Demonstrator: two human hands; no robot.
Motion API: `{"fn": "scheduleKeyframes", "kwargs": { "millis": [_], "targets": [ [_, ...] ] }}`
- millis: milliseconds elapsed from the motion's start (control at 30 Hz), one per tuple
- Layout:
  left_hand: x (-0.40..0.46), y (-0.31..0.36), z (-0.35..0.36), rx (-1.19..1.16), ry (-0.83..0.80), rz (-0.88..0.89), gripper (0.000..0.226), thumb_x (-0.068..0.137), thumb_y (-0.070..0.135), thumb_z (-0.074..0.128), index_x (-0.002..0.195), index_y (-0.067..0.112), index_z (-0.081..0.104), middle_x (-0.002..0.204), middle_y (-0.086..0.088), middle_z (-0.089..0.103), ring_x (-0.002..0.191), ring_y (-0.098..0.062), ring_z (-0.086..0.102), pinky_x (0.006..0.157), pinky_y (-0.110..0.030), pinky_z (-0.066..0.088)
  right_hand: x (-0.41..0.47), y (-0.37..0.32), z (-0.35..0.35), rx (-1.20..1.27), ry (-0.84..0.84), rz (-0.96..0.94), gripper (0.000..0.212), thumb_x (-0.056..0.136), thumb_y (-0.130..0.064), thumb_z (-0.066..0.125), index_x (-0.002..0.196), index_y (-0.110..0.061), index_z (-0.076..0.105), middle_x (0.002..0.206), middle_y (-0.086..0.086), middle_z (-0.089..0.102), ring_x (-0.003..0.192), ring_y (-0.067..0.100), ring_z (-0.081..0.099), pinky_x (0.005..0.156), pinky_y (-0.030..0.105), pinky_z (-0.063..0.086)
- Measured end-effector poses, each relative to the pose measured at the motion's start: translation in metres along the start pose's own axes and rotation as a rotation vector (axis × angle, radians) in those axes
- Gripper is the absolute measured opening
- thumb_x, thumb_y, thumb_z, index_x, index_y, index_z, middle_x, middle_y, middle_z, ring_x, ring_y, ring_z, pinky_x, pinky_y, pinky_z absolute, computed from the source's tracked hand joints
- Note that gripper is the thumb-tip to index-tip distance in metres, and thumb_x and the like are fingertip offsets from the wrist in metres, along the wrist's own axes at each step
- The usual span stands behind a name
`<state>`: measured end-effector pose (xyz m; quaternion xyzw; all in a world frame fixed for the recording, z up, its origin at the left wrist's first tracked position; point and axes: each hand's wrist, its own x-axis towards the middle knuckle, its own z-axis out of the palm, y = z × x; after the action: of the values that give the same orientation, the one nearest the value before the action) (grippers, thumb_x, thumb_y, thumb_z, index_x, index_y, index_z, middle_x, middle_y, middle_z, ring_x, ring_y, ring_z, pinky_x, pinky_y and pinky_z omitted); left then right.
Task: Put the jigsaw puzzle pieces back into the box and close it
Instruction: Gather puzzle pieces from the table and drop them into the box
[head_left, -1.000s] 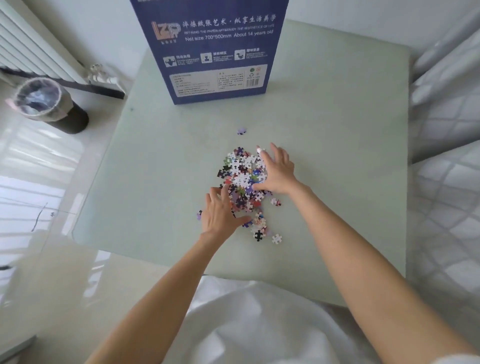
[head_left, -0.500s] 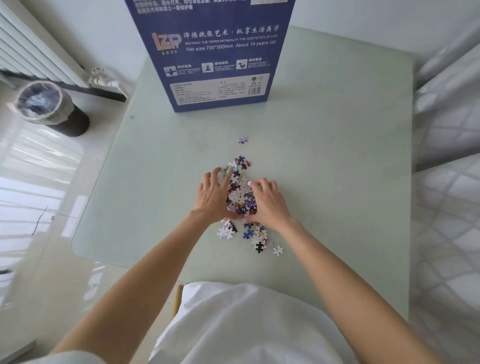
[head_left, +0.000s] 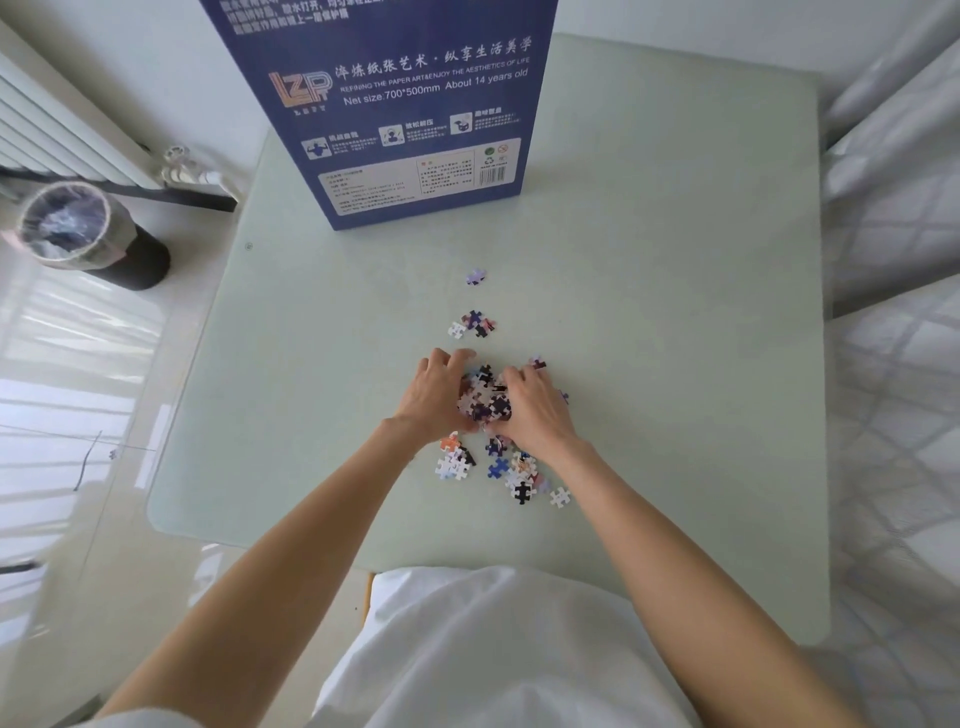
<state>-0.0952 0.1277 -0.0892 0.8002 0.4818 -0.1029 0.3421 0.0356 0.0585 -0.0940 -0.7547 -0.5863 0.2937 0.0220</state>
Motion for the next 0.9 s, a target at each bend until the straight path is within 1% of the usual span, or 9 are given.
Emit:
{"fn": "scheduleKeyframes", "kwargs": {
  "millis": [67,167,333,400,600,700,767,833,900],
  "targets": [
    [0.001,0.002,0.000,-0.003,-0.009,-0.011,0.095,0.061,0.026,0.086,0.138,0.020,0.031,0.126,-0.011,0.041,0.118,-0.027,0.039,0.098,-0.031,0.035,-0.001,0.000,0.000,-0.023,-0.001,-0.002,0.062,0.076,-0.037,0.073,0.123,-0.007,0.046,0.123,0.009,0.049,0.115,0.024,0.043,0.087,0.031,0.042],
    [0.000,0.003,0.002,0.013,-0.015,-0.007,0.080,0.065,0.025,0.083,0.132,0.020,0.039,0.120,-0.010,0.046,0.113,-0.027,0.045,0.092,-0.031,0.037,-0.003,-0.002,-0.001,-0.026,0.004,-0.003,0.060,0.077,-0.036,0.072,0.124,-0.008,0.047,0.123,0.010,0.049,0.115,0.025,0.043,0.086,0.031,0.043],
    [-0.003,0.002,0.003,0.004,-0.005,0.017,0.065,0.070,0.017,0.079,0.126,0.017,0.047,0.116,-0.009,0.052,0.103,-0.026,0.052,0.084,-0.029,0.041,-0.006,-0.003,0.000,0.048,0.015,-0.008,0.053,0.078,-0.033,0.071,0.117,-0.006,0.048,0.108,0.008,0.059,0.097,0.021,0.056,0.071,0.023,0.039],
    [-0.002,0.002,0.001,-0.008,-0.012,0.011,0.058,0.073,0.011,0.075,0.125,0.016,0.049,0.113,-0.009,0.055,0.099,-0.025,0.054,0.078,-0.028,0.042,-0.007,-0.003,0.001,0.079,0.017,0.004,0.051,0.078,-0.034,0.072,0.114,-0.006,0.049,0.102,0.007,0.061,0.092,0.021,0.058,0.068,0.024,0.039],
    [-0.002,-0.003,-0.004,-0.056,-0.055,-0.002,0.036,0.074,0.009,0.071,0.109,0.013,0.061,0.100,-0.007,0.063,0.085,-0.020,0.056,0.068,-0.024,0.040,-0.010,0.002,0.004,0.177,-0.002,0.023,0.051,0.078,-0.034,0.071,0.118,-0.006,0.055,0.113,0.007,0.061,0.107,0.022,0.055,0.084,0.030,0.042],
    [-0.003,-0.006,-0.005,-0.047,-0.060,0.025,0.034,0.074,0.012,0.073,0.107,0.015,0.064,0.102,-0.007,0.060,0.086,-0.021,0.055,0.070,-0.024,0.039,-0.011,0.002,0.004,0.214,0.009,0.013,0.054,0.079,-0.033,0.071,0.124,-0.009,0.054,0.120,0.006,0.059,0.113,0.021,0.053,0.092,0.031,0.041],
    [-0.005,-0.008,-0.007,-0.051,-0.045,0.037,0.032,0.076,0.010,0.072,0.107,0.015,0.066,0.103,-0.006,0.061,0.088,-0.022,0.058,0.072,-0.025,0.041,-0.012,0.001,0.003,0.230,0.034,0.002,0.052,0.079,-0.032,0.072,0.123,-0.010,0.055,0.119,0.006,0.061,0.112,0.022,0.054,0.090,0.031,0.042],
    [-0.007,-0.009,-0.009,-0.063,-0.013,0.039,0.028,0.078,0.008,0.068,0.105,0.016,0.067,0.099,-0.005,0.066,0.083,-0.020,0.060,0.070,-0.023,0.043,-0.012,0.002,0.000,0.263,0.049,0.007,0.047,0.079,-0.030,0.072,0.118,-0.009,0.058,0.110,0.007,0.065,0.100,0.022,0.060,0.085,0.032,0.045],
    [-0.008,-0.010,-0.012,-0.085,0.035,0.036,0.023,0.081,0.008,0.066,0.102,0.016,0.069,0.094,-0.004,0.070,0.077,-0.015,0.060,0.067,-0.018,0.042,-0.012,0.004,-0.003,0.288,0.058,0.021,0.038,0.078,-0.029,0.073,0.107,-0.007,0.060,0.086,0.007,0.067,0.067,0.017,0.056,0.067,0.030,0.046]
  ]
}}
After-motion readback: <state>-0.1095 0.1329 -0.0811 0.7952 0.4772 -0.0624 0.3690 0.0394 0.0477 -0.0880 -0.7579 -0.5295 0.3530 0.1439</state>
